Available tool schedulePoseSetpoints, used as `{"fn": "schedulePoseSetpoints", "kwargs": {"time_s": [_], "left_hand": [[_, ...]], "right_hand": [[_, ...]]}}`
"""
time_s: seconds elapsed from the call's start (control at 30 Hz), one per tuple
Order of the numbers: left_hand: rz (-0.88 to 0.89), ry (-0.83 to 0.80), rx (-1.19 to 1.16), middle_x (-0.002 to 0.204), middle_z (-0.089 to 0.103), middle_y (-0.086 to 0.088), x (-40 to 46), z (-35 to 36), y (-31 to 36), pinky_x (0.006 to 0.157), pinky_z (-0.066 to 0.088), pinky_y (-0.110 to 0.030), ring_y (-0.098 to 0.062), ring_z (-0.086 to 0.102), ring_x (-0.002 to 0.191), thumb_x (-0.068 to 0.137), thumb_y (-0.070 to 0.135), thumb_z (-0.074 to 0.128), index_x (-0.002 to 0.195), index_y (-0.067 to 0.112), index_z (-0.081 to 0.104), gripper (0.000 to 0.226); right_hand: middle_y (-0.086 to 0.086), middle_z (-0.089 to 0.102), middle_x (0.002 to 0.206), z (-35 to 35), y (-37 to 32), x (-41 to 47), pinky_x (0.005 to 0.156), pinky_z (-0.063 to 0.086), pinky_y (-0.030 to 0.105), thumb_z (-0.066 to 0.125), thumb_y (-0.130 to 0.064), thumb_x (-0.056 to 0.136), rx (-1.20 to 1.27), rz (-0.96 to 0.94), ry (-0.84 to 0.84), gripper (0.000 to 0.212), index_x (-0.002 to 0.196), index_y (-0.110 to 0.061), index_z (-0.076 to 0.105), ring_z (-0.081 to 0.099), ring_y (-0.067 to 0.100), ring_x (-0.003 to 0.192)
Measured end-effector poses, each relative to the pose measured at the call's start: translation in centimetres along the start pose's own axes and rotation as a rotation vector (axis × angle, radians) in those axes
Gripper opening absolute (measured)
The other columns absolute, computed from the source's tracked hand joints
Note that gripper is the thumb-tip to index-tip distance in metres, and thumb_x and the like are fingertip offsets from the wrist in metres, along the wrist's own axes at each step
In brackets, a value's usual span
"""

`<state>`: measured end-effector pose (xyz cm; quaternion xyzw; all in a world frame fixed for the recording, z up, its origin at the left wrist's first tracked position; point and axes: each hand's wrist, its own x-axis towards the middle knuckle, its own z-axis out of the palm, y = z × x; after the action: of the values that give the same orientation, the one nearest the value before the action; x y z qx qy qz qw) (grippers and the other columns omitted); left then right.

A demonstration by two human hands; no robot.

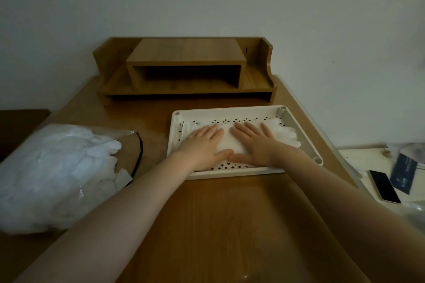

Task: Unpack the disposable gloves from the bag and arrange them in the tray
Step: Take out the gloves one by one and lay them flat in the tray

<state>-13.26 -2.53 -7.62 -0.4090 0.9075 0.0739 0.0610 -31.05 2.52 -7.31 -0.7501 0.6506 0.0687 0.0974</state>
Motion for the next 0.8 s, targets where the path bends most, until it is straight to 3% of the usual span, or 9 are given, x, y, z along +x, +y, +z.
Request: {"fn": "schedulePoseSetpoints", "kwargs": {"time_s": [0.23, 0.37, 0.47, 0.53, 0.57, 0.63, 0.73, 0.8], "left_hand": [[-0.144, -0.069, -0.018, 0.157, -0.017, -0.009, -0.5, 0.2, 0.1, 0.119, 0.001, -0.039, -0.024, -0.013, 0.145, 0.078, 0.081, 0.031, 0.151, 0.012, -0.010, 0.108], [-0.176, -0.072, -0.063, 0.157, -0.020, -0.008, -0.7, -0.1, 0.1, 0.118, -0.002, -0.039, -0.024, -0.016, 0.144, 0.080, 0.079, 0.031, 0.150, 0.013, -0.011, 0.105], [-0.067, 0.036, -0.110, 0.157, -0.021, -0.003, -1.7, -0.9, 0.5, 0.115, -0.007, -0.035, -0.019, -0.018, 0.144, 0.092, 0.064, 0.030, 0.151, 0.018, -0.005, 0.084], [0.058, 0.200, -0.125, 0.159, 0.003, -0.002, -2.8, -1.8, 1.0, 0.116, 0.001, -0.033, -0.017, -0.002, 0.146, 0.098, 0.052, 0.029, 0.150, 0.018, 0.019, 0.063], [0.107, 0.232, -0.133, 0.153, 0.023, -0.003, -3.4, -2.2, 1.2, 0.114, 0.014, -0.032, -0.018, 0.014, 0.142, 0.098, 0.050, 0.031, 0.142, 0.018, 0.036, 0.055], [0.157, 0.190, -0.099, 0.124, 0.048, 0.002, -5.0, -2.7, 1.4, 0.093, 0.036, -0.027, -0.013, 0.043, 0.115, 0.095, 0.052, 0.038, 0.116, 0.021, 0.056, 0.042], [0.132, 0.141, -0.151, 0.096, 0.053, 0.003, -7.0, -3.3, 0.5, 0.070, 0.043, -0.024, -0.012, 0.052, 0.083, 0.095, 0.043, 0.046, 0.092, 0.020, 0.060, 0.027], [0.093, 0.259, -0.208, 0.090, 0.055, 0.001, -8.1, -4.1, -0.5, 0.068, 0.048, -0.029, -0.016, 0.056, 0.076, 0.097, 0.029, 0.045, 0.087, 0.017, 0.059, 0.022]], "right_hand": [[-0.001, -0.007, 0.160, 0.1, 2.2, 0.3, 0.111, -0.017, 0.051, 0.022, -0.077, 0.082, -0.147, 0.152, 0.142, 0.086, 0.152, -0.030, 0.001, -0.010, 0.022, 0.147], [0.000, -0.008, 0.160, -0.1, 2.4, 0.1, 0.108, -0.020, 0.048, 0.016, -0.076, 0.082, -0.172, 0.138, 0.161, 0.085, 0.152, -0.029, 0.001, -0.011, 0.021, 0.146], [-0.002, -0.010, 0.160, -0.4, 1.6, -0.5, 0.109, -0.022, 0.049, 0.005, -0.077, 0.079, -0.103, 0.148, 0.260, 0.087, 0.152, -0.030, 0.004, -0.015, 0.019, 0.145], [-0.002, -0.003, 0.160, -1.0, 0.3, -0.7, 0.109, -0.023, 0.044, 0.005, -0.073, 0.086, -0.046, 0.102, 0.420, 0.079, 0.151, -0.029, 0.014, -0.014, 0.017, 0.146], [-0.002, 0.002, 0.160, -1.5, -0.5, -0.7, 0.110, -0.022, 0.043, 0.009, -0.067, 0.090, -0.009, 0.070, 0.466, 0.072, 0.149, -0.028, 0.023, -0.011, 0.017, 0.146], [0.000, 0.013, 0.159, -2.2, -2.3, -0.7, 0.113, -0.017, 0.042, 0.025, -0.053, 0.098, 0.034, 0.013, 0.502, 0.054, 0.140, -0.026, 0.042, -0.004, 0.018, 0.147], [0.003, 0.033, 0.152, -3.3, -5.2, -0.5, 0.117, -0.001, 0.042, 0.044, -0.028, 0.099, 0.129, -0.063, 0.551, 0.030, 0.123, -0.020, 0.059, 0.015, 0.023, 0.145], [0.006, 0.047, 0.141, -3.8, -7.1, -0.4, 0.112, 0.022, 0.039, 0.046, -0.015, 0.097, 0.245, -0.112, 0.605, 0.025, 0.116, -0.014, 0.063, 0.035, 0.025, 0.135]]}}
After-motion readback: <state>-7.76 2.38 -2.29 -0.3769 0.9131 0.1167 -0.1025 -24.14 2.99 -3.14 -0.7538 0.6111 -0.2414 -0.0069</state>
